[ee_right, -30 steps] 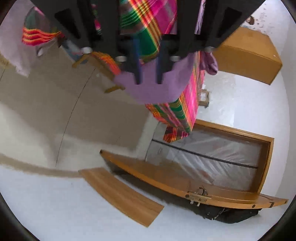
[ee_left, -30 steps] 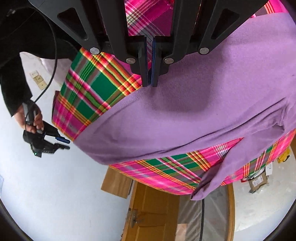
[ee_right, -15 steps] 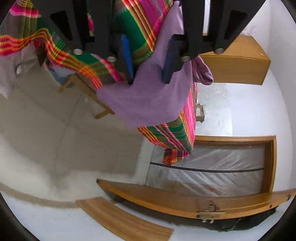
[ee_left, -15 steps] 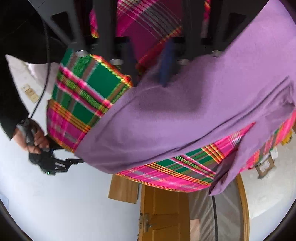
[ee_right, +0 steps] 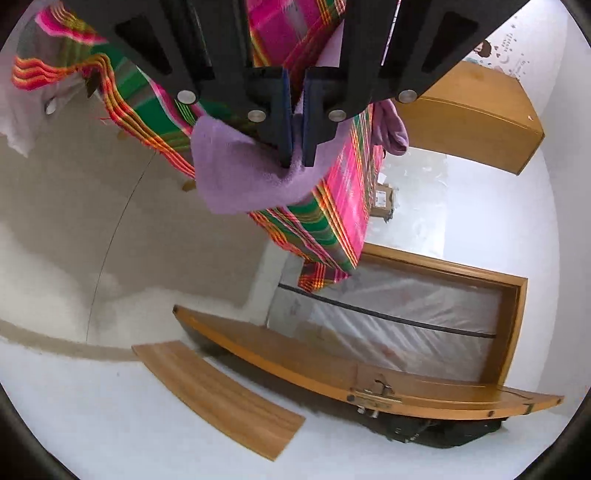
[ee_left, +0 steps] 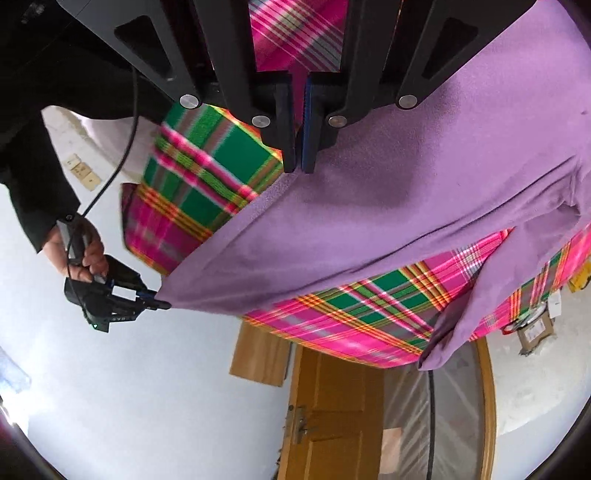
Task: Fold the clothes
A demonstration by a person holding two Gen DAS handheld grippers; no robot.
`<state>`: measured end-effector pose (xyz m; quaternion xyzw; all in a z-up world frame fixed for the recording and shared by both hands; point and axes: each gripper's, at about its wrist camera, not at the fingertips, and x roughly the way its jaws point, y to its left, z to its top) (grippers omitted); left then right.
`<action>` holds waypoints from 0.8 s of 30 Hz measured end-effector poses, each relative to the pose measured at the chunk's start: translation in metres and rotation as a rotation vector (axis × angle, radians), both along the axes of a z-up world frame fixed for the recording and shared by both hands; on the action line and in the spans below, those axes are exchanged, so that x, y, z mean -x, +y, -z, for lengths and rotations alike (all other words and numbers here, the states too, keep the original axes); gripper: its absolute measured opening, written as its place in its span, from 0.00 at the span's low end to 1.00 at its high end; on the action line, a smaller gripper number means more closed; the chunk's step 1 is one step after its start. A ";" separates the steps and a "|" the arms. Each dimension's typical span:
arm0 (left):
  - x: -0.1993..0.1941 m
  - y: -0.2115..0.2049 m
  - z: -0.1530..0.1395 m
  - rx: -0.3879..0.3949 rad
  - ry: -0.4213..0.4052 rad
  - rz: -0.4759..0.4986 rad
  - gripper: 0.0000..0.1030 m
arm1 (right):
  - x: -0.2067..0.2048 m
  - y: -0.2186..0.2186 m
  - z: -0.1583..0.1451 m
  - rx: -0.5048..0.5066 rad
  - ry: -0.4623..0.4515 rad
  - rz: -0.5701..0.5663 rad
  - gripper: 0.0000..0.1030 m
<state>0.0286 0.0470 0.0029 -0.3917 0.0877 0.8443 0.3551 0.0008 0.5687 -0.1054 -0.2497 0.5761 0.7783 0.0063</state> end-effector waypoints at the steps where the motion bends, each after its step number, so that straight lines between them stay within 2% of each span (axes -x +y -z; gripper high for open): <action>1: -0.003 0.000 -0.001 -0.001 -0.002 0.015 0.03 | -0.004 0.000 -0.004 -0.009 0.002 0.004 0.05; 4: -0.007 0.003 0.005 0.008 -0.028 0.057 0.03 | -0.016 0.001 -0.007 -0.040 -0.024 0.017 0.05; 8: -0.009 0.010 0.023 0.053 -0.076 0.097 0.03 | -0.024 0.003 0.014 -0.041 -0.163 0.021 0.08; 11: -0.011 0.004 0.020 0.018 -0.084 0.104 0.04 | -0.040 0.006 0.006 -0.158 -0.252 0.113 0.09; 14: -0.007 -0.007 0.011 -0.040 -0.083 0.084 0.04 | -0.051 0.004 -0.028 -0.330 -0.219 0.186 0.09; 16: -0.002 -0.016 0.008 -0.068 -0.080 0.041 0.04 | -0.040 -0.015 -0.054 -0.455 -0.144 0.120 0.09; 19: 0.009 -0.032 0.005 -0.086 -0.079 -0.067 0.04 | 0.002 -0.071 -0.079 -0.626 -0.094 -0.113 0.16; 21: 0.017 -0.046 0.007 -0.086 -0.085 -0.162 0.04 | 0.031 -0.116 -0.081 -0.639 -0.049 -0.285 0.16; 24: 0.025 -0.069 0.012 -0.084 -0.097 -0.296 0.04 | 0.074 -0.190 -0.071 -0.658 -0.043 -0.524 0.16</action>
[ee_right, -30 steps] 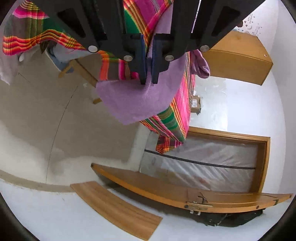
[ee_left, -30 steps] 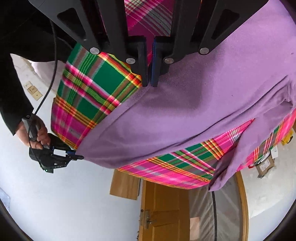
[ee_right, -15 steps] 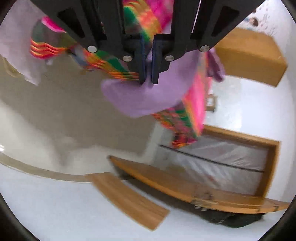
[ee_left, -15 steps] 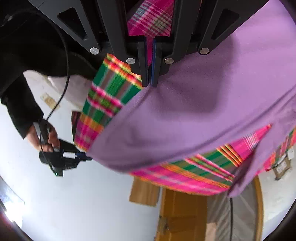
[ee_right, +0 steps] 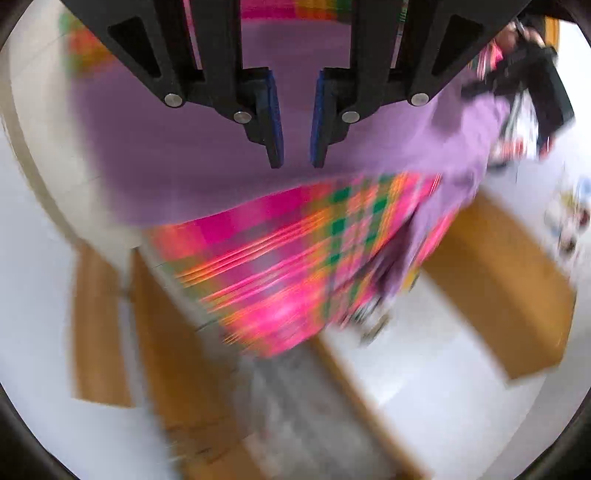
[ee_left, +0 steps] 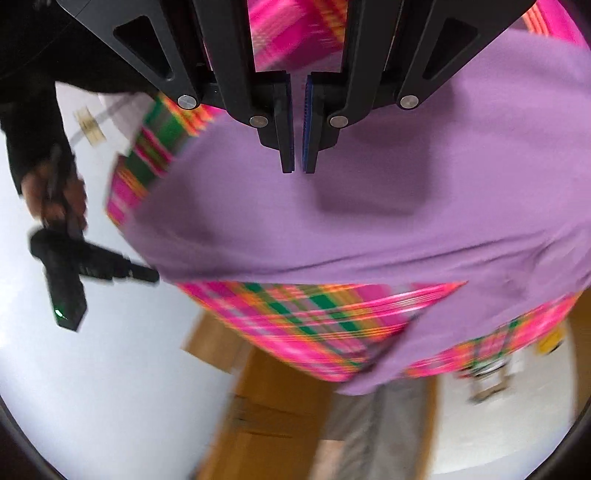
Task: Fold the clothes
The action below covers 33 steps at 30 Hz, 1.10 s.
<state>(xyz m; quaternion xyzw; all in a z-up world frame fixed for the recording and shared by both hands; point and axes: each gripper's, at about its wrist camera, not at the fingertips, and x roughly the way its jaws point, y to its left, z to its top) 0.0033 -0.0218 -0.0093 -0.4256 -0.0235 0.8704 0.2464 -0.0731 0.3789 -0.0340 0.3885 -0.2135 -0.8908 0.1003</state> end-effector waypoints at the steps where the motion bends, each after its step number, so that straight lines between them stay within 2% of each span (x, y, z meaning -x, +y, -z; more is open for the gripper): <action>1: 0.001 -0.007 0.002 0.002 -0.007 -0.029 0.04 | 0.010 -0.021 0.004 -0.013 -0.019 -0.053 0.16; 3: 0.003 -0.020 0.006 0.013 -0.025 -0.079 0.04 | 0.031 -0.063 0.017 -0.048 -0.077 -0.168 0.16; 7: -0.002 -0.045 0.014 0.026 -0.043 -0.140 0.04 | 0.055 -0.107 0.028 -0.128 -0.084 -0.257 0.16; 9: -0.008 -0.059 0.013 0.021 -0.038 -0.171 0.05 | 0.067 -0.102 0.028 -0.122 -0.079 -0.213 0.16; 12: -0.019 -0.092 0.007 0.021 -0.006 -0.269 0.06 | 0.075 -0.086 0.027 -0.135 -0.085 -0.134 0.10; 14: -0.027 -0.118 0.003 0.019 0.014 -0.357 0.11 | 0.063 -0.091 0.017 -0.160 -0.029 -0.135 0.13; 16: -0.035 -0.150 -0.001 0.020 0.034 -0.476 0.27 | 0.045 -0.105 0.006 -0.194 0.044 -0.201 0.13; 19: -0.051 -0.198 -0.005 0.004 0.064 -0.671 0.39 | 0.011 -0.142 -0.001 -0.225 0.124 -0.363 0.24; 25: -0.060 -0.255 0.002 -0.007 0.040 -0.877 0.40 | -0.021 -0.219 0.003 -0.234 0.197 -0.630 0.33; 28: -0.059 -0.272 0.010 -0.020 0.020 -0.927 0.40 | -0.039 -0.256 0.006 -0.297 0.246 -0.760 0.35; 33: -0.054 -0.291 0.024 -0.071 -0.020 -0.958 0.40 | -0.061 -0.293 0.012 -0.384 0.316 -0.900 0.36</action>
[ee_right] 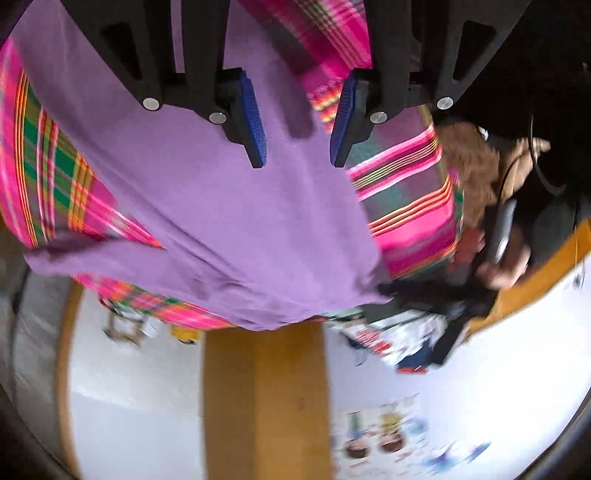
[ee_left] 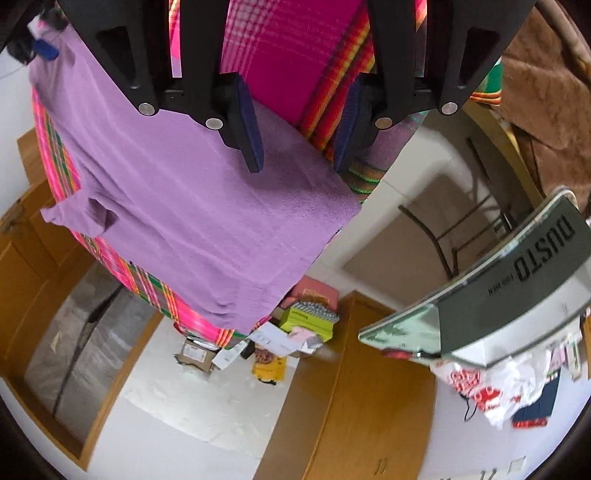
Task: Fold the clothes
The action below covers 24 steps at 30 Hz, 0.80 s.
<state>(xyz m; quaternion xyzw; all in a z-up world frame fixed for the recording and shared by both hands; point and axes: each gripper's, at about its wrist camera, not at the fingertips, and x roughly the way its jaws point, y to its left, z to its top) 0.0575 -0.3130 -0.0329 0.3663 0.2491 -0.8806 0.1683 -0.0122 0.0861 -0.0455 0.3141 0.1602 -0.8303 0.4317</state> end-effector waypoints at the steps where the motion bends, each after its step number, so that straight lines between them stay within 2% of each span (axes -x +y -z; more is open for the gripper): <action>1: 0.003 -0.001 0.000 -0.003 0.003 -0.005 0.40 | -0.006 -0.005 0.001 -0.016 0.018 -0.023 0.36; 8: 0.012 -0.009 0.003 -0.025 0.027 -0.022 0.39 | -0.021 -0.031 0.018 -0.134 0.070 -0.096 0.36; 10: 0.012 -0.009 0.002 -0.013 0.025 -0.024 0.32 | -0.020 -0.033 0.022 -0.139 0.080 -0.095 0.36; 11: 0.012 -0.009 0.002 -0.006 0.023 -0.023 0.22 | -0.018 -0.033 0.022 -0.138 0.074 -0.088 0.35; 12: 0.012 -0.010 0.003 -0.011 0.023 -0.022 0.16 | -0.016 -0.033 0.022 -0.137 0.067 -0.081 0.32; 13: 0.012 -0.011 0.003 -0.023 0.027 -0.023 0.14 | -0.015 -0.033 0.023 -0.140 0.068 -0.069 0.20; 14: 0.011 -0.012 0.003 -0.035 0.033 -0.025 0.12 | -0.013 -0.033 0.023 -0.144 0.069 -0.058 0.13; 17: 0.009 -0.014 0.003 -0.055 0.049 -0.034 0.07 | -0.010 -0.035 0.024 -0.152 0.071 -0.050 0.04; 24: -0.019 -0.017 -0.012 -0.056 0.075 -0.066 0.05 | -0.016 -0.031 0.017 -0.138 0.050 -0.089 0.03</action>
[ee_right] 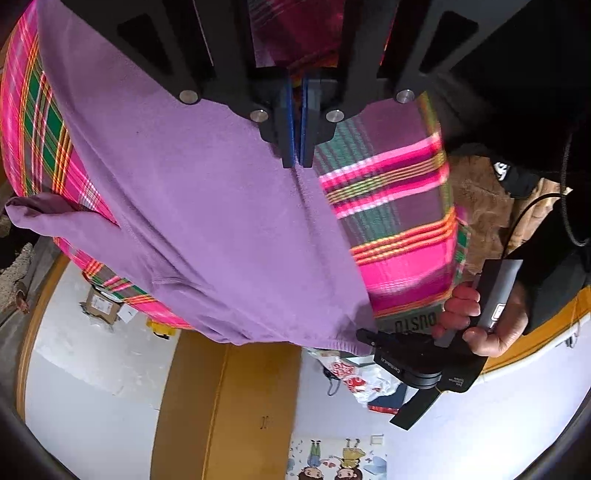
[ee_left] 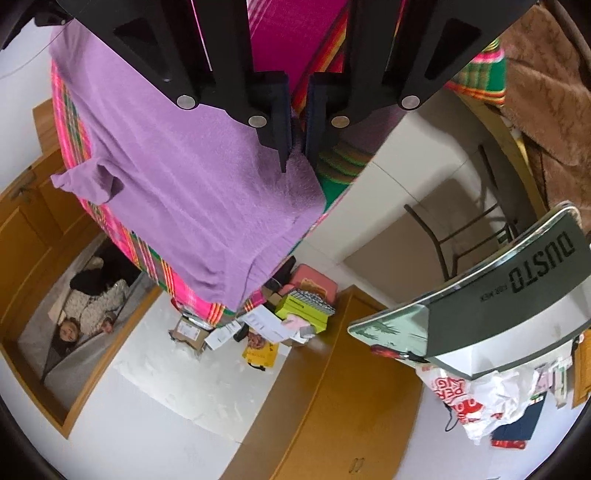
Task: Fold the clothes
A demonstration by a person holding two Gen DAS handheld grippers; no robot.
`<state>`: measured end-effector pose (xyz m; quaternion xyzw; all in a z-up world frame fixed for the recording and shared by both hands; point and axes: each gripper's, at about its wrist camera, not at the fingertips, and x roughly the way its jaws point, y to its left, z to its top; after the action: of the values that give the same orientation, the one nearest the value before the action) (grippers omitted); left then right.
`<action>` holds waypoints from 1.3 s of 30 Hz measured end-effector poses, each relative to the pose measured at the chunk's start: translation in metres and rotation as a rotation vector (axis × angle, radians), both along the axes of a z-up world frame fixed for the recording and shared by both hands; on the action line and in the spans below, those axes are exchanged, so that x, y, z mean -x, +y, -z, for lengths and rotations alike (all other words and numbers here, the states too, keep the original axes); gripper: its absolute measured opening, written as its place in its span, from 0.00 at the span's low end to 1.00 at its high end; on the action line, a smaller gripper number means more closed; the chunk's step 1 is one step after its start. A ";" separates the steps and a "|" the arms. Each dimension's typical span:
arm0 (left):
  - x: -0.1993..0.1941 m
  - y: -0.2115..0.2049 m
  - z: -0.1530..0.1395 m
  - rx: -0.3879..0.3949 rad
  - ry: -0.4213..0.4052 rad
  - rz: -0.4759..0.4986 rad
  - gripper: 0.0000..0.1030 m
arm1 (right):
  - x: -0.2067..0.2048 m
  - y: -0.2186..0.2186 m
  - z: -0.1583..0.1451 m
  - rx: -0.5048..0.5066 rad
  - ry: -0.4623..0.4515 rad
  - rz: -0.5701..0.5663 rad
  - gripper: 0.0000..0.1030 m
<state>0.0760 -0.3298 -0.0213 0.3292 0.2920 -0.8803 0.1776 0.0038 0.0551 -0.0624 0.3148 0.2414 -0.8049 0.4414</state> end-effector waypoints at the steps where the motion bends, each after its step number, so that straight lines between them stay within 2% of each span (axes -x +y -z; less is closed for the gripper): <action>1: -0.004 -0.001 -0.001 0.000 -0.001 -0.003 0.05 | -0.001 0.000 -0.002 0.003 -0.004 -0.007 0.02; 10: -0.026 -0.002 -0.003 -0.009 -0.007 -0.020 0.05 | -0.007 0.002 -0.005 0.008 -0.042 -0.065 0.02; 15: -0.036 -0.002 -0.010 0.020 0.001 -0.024 0.05 | -0.011 0.006 -0.012 0.032 -0.058 -0.090 0.02; 21: -0.029 -0.012 0.017 -0.038 -0.063 -0.029 0.05 | -0.005 0.005 0.005 0.022 -0.115 -0.095 0.02; 24: -0.033 -0.013 0.015 -0.059 -0.055 -0.010 0.06 | -0.001 0.010 0.001 0.051 -0.125 -0.069 0.04; 27: -0.038 -0.012 0.007 -0.043 -0.040 0.006 0.09 | 0.002 0.020 -0.006 0.079 -0.148 -0.052 0.06; 31: -0.044 -0.007 0.001 -0.022 -0.041 0.018 0.11 | 0.001 0.044 -0.023 0.147 -0.134 -0.011 0.06; 36: -0.049 -0.013 0.005 -0.054 -0.061 -0.004 0.16 | 0.025 0.079 -0.023 0.150 -0.133 0.146 0.11; 39: -0.051 -0.015 0.005 -0.052 -0.073 -0.022 0.27 | 0.038 0.096 -0.018 0.152 -0.155 0.238 0.11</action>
<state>0.1268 -0.3453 -0.0263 0.3624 0.3119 -0.8576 0.1893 -0.0341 0.1507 -0.0449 0.3683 0.1061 -0.8406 0.3828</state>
